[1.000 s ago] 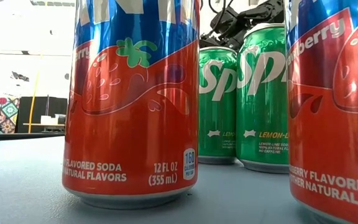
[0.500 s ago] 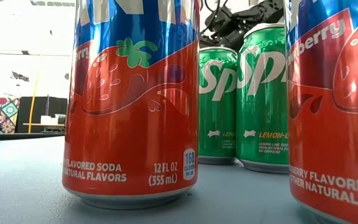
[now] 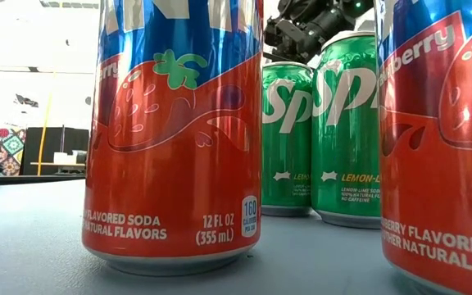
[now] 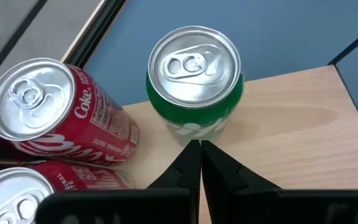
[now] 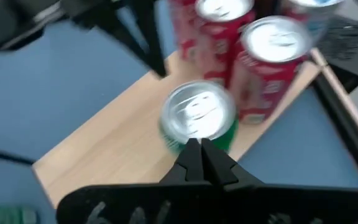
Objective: Place canned beverage on shelf
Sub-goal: Put the bottom green soda can on the shelf, then put the right green soda can on the shelf aligned with the other green soda can
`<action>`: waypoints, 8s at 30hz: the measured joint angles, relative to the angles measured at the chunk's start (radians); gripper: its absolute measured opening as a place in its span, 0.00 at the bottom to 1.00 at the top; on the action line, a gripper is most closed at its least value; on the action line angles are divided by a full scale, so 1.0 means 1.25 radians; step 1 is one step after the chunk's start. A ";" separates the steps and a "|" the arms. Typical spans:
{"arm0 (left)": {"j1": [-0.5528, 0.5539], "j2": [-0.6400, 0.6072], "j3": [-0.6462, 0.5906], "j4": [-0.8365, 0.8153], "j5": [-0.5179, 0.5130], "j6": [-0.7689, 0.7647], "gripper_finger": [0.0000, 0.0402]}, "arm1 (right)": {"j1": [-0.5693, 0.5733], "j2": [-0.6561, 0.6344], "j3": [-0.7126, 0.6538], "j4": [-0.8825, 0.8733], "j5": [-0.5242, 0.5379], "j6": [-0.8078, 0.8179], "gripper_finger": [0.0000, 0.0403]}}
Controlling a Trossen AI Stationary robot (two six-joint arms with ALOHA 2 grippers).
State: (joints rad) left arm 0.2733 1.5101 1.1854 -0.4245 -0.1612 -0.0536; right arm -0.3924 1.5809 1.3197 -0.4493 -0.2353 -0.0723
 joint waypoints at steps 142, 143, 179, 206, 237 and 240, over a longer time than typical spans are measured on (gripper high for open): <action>-0.545 0.563 0.671 -0.137 -0.234 -0.271 0.77 | 0.109 -0.524 0.222 -0.705 0.067 0.114 0.36; -0.546 0.563 0.672 -0.133 -0.232 -0.272 0.77 | 0.109 -0.524 0.222 -0.706 0.067 0.114 0.36; -0.522 0.594 0.702 -0.182 -0.013 -0.044 0.59 | 0.109 -0.524 0.222 -0.706 0.067 0.115 0.36; -0.465 0.433 0.936 -0.389 0.173 0.425 0.59 | 0.108 -0.560 0.222 -0.707 0.070 0.105 0.36; -0.077 0.001 0.395 -0.572 0.294 0.775 0.58 | 0.102 -0.323 0.222 -0.455 0.233 0.059 0.36; -0.062 0.002 0.317 -0.509 0.322 0.796 0.59 | 0.098 -0.296 0.222 -0.410 0.203 0.004 0.36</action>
State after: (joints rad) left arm 0.1953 1.5124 1.5812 -1.0605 0.2409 0.9415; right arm -0.2698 1.2106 1.5974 -0.9613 0.0179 -0.0678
